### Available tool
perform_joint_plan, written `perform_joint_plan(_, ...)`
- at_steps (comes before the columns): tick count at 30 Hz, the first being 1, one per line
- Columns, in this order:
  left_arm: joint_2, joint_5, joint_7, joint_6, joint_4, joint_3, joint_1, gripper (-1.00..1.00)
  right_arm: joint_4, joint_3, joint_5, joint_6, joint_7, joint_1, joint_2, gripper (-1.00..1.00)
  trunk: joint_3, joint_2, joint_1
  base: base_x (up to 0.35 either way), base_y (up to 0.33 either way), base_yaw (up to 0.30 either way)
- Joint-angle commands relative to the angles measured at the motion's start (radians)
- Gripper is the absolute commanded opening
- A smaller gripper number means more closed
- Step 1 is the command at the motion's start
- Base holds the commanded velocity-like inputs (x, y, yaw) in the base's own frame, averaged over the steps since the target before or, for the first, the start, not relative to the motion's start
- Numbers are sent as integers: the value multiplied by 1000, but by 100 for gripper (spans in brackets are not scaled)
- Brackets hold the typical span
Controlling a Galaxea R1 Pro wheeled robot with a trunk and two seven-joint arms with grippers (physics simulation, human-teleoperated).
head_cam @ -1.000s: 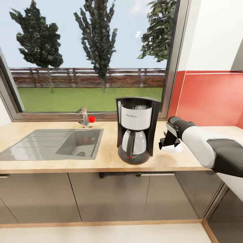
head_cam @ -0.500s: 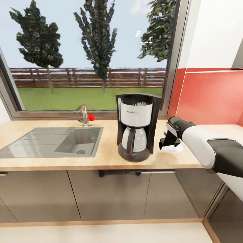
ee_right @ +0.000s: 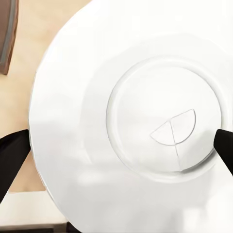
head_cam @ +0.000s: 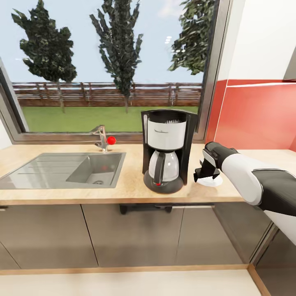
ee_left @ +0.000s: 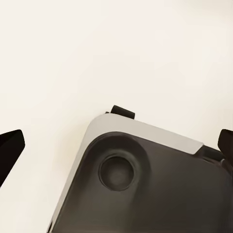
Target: Set up a coffee station on the kitchen countertop: keep the coffee maker on the countertop, move the bottle of coffee from the kitchen shelf to the counter next to the coffee maker, place a paper coffee filter on top of the coffee maker, put the saucer next to the coffee maker with the coffee cup on the saucer, and place the electric kettle next to the coffee maker.
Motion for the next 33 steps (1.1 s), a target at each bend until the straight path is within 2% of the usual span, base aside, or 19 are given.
perform_joint_plan(1, 0, 4, 6, -1, -2, -7, 0, 100, 2, 7, 7, 1, 10, -1, 0, -100, -4, -8, 4, 0, 0, 0)
perform_joint_plan(20, 0, 4, 6, -1, -2, -7, 0, 100, 2, 7, 7, 1, 10, -1, 0, -100, -64, -141, 77, 0, 0, 0)
perform_joint_plan(25, 0, 5, 6, -2, -2, -7, 0, 100, 2, 7, 7, 1, 10, -1, 0, -100, -64, -141, 77, 0, 0, 0)
perform_joint_plan(33, 0, 3, 6, -2, -2, -7, 0, 100, 2, 7, 7, 1, 10, -1, 1, -100, -89, -197, 107, 0, 0, 0)
